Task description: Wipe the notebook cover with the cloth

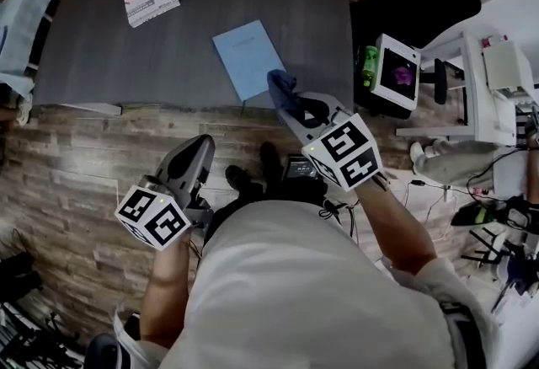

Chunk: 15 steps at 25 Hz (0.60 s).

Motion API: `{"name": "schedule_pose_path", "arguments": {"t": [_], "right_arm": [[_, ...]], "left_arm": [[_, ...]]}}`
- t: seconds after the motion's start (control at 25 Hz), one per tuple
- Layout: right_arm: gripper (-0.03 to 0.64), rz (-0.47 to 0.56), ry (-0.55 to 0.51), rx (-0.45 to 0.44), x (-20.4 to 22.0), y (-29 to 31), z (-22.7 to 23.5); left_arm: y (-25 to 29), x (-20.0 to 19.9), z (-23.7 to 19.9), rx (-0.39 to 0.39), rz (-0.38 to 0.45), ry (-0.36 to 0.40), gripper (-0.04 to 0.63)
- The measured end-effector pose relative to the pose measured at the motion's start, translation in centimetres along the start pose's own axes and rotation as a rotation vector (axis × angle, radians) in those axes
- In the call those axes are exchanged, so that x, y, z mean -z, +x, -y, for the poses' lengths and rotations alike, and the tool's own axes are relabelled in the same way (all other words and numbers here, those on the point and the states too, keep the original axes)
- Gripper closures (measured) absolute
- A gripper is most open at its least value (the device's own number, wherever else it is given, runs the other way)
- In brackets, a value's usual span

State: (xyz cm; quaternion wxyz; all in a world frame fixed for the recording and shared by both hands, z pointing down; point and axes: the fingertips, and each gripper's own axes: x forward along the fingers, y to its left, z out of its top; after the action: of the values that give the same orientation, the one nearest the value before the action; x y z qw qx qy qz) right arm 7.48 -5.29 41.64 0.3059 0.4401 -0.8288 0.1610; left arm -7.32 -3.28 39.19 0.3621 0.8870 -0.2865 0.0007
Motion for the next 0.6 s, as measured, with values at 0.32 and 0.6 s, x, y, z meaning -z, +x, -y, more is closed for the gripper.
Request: {"name": "schedule_pose_path", "arguments": {"t": [0.32,0.6], "right_arm": [[0.528,0.197,0.098,-0.009,-3.7,-5.0,-0.7],[0.528,0.257,0.083,-0.043,-4.7,-8.6,0.0]], "left_arm": [[-2.7,-0.7,3.1,-0.009,0.056,0.039,0.585],[-2.1,-1.4,6.4,-0.02,0.119,0.061,0.584]]}}
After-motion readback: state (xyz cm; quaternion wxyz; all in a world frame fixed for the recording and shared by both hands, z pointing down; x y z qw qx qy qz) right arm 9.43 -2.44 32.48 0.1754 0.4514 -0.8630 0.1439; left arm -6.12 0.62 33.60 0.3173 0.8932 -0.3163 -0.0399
